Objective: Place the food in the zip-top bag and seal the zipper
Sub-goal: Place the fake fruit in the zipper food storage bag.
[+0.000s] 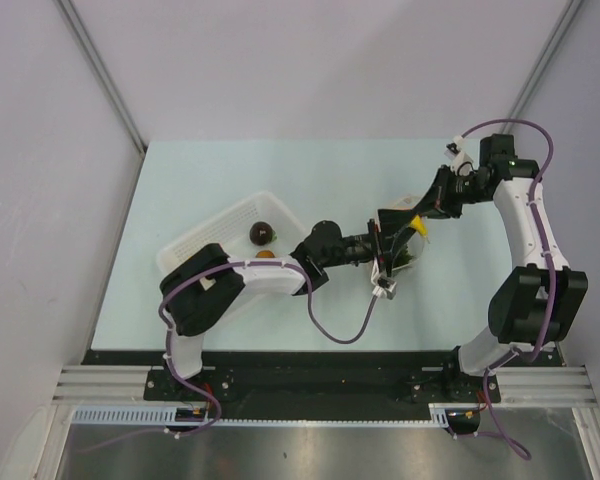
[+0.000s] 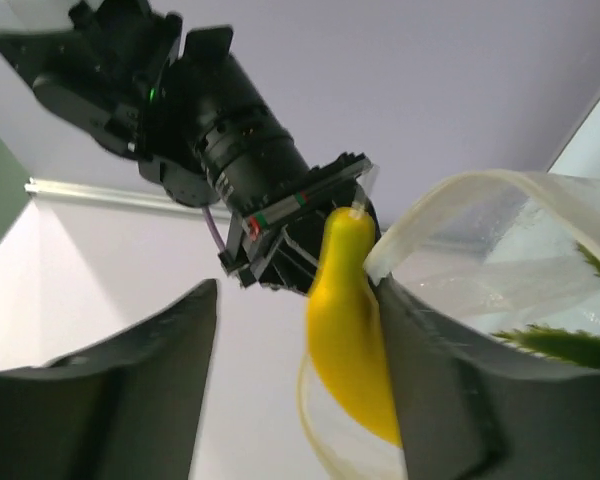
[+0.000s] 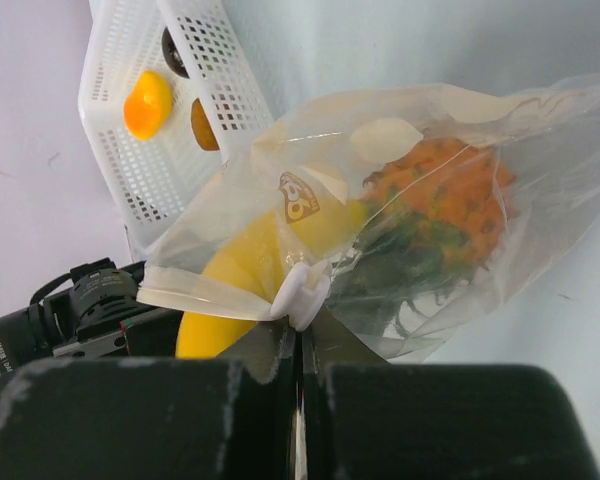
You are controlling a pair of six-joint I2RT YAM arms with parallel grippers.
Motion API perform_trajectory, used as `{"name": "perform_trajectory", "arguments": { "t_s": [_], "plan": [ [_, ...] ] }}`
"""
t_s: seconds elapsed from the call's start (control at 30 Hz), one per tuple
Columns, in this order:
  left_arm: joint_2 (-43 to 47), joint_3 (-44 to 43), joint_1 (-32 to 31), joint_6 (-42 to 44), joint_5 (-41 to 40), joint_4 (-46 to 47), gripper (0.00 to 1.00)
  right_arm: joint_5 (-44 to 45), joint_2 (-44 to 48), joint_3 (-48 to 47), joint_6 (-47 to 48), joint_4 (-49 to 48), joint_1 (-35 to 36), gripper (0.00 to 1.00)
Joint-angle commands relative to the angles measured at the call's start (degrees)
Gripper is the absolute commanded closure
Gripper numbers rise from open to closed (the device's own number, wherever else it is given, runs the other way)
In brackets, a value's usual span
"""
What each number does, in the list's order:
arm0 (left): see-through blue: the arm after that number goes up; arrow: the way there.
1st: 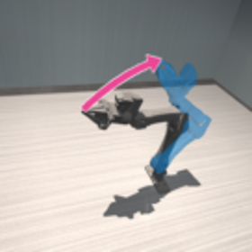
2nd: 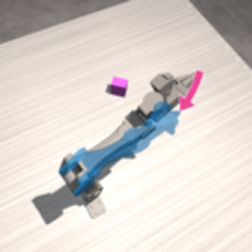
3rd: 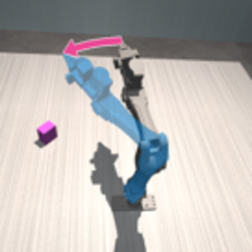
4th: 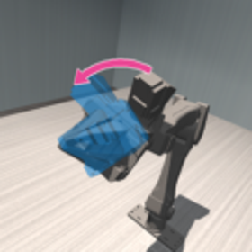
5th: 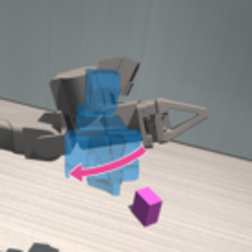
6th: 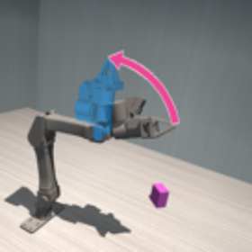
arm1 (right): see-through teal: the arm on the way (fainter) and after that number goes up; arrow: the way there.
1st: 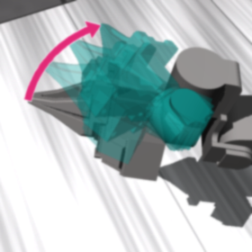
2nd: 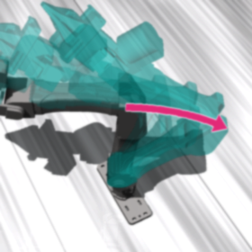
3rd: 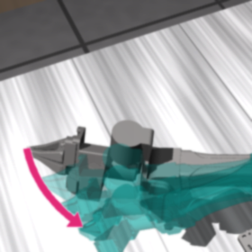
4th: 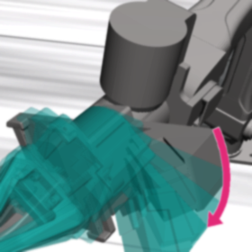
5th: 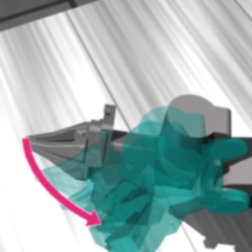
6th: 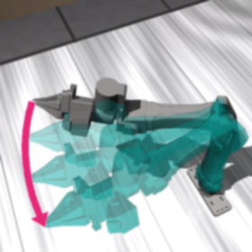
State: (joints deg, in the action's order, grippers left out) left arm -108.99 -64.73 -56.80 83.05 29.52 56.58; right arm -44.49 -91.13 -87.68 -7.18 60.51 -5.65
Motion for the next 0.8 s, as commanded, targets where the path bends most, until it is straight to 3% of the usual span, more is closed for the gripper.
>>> {"name": "perform_trajectory", "arguments": {
  "t_s": [0.0, 0.17, 0.3, 0.4, 0.43, 0.57, 0.77],
  "plan": [
    [0.1, -0.8, 0.3, -4.8, -2.5, 12.3, 0.24, -1.0, -1.7, -2.5, -2.4, -1.1, -1.6, 1.00],
    [7.4, 0.0, 0.3, -10.2, -6.8, 8.1, 0.07, 0.2, -3.3, -3.4, -2.7, -1.3, -2.3, 1.00],
    [18.1, 2.9, 0.4, -15.0, -8.8, -2.1, 0.03, 0.5, -4.1, -4.3, -2.5, -1.2, -2.6, 1.00],
    [27.3, 2.5, 1.3, -20.3, -9.7, -18.8, 0.00, 0.7, -4.3, -5.3, -2.1, -0.9, -2.7, 1.00],
    [29.3, 2.1, 1.9, -23.4, -9.7, -28.4, 0.00, 1.0, -4.3, -5.5, -1.4, -0.8, -2.7, 1.00],
    [37.4, 0.8, 5.5, -33.5, -14.8, -46.0, 0.01, 1.9, -3.8, -7.4, -0.5, 0.0, -2.7, 1.00],
    [41.6, -5.2, 20.2, -51.7, -14.8, -75.2, 0.06, 8.7, -2.0, -13.3, 4.2, 2.1, -2.0, 1.00]
  ]
}}
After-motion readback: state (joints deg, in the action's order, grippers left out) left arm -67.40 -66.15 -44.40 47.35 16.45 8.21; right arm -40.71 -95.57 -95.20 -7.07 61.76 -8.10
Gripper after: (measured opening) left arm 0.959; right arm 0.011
